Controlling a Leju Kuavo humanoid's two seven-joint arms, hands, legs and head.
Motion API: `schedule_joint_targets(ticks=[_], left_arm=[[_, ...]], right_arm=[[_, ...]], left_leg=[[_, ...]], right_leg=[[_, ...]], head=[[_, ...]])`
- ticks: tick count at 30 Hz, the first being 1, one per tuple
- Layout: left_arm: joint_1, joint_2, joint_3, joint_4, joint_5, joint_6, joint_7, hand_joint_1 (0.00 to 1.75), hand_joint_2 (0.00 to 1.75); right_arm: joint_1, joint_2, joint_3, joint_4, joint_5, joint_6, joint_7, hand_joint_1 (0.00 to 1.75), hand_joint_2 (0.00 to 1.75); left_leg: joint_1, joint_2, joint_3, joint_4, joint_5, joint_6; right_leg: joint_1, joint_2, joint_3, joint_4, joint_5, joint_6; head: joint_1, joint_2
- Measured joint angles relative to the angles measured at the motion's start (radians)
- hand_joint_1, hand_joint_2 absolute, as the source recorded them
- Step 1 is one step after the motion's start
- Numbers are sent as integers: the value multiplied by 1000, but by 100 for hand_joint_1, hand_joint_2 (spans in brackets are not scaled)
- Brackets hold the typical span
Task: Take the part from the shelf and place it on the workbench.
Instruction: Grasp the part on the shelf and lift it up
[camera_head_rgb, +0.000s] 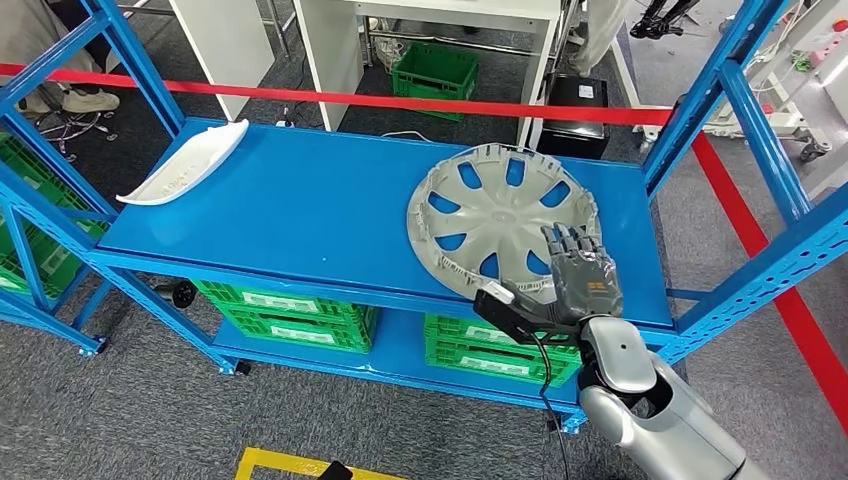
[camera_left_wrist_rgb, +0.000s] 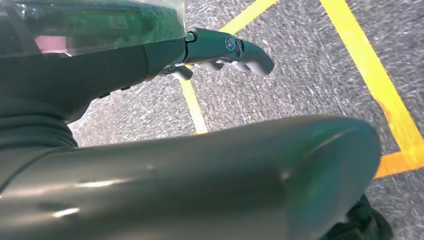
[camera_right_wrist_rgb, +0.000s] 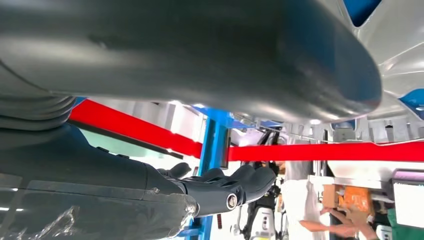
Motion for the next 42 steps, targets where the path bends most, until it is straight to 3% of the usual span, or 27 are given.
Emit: schedule_joint_targets(ticks=[9,31,38,42], left_arm=[[-2,0,0,0,-5,-10,10,0,0],[-8,-4,0,0,-26,18,18,0,0],[-7,-4,3,0,-24,0,22,0,0],[-9,-2,7,-2,-24,-4,18,0,0]], right_arm=[[0,1,0,1,-10,-2,-3,0,0],[7,5,-18,79,-105,-35,-39,0,0],[4,6,-25,101,-78,-66,-36,0,0],[-7,15,-27,101,-63,-69,-29,0,0]], left_leg=[[0,0,0,0,0,5],[2,0,1,-1,2,4],[1,0,1,-1,2,5],[1,1,8,-12,3,20]], right_leg=[[-1,0,2,-6,4,12],[1,0,2,-6,4,12],[1,0,2,-6,5,13],[-3,0,6,-14,6,25]], head=[[0,0],[0,0],[0,0],[-2,0]])
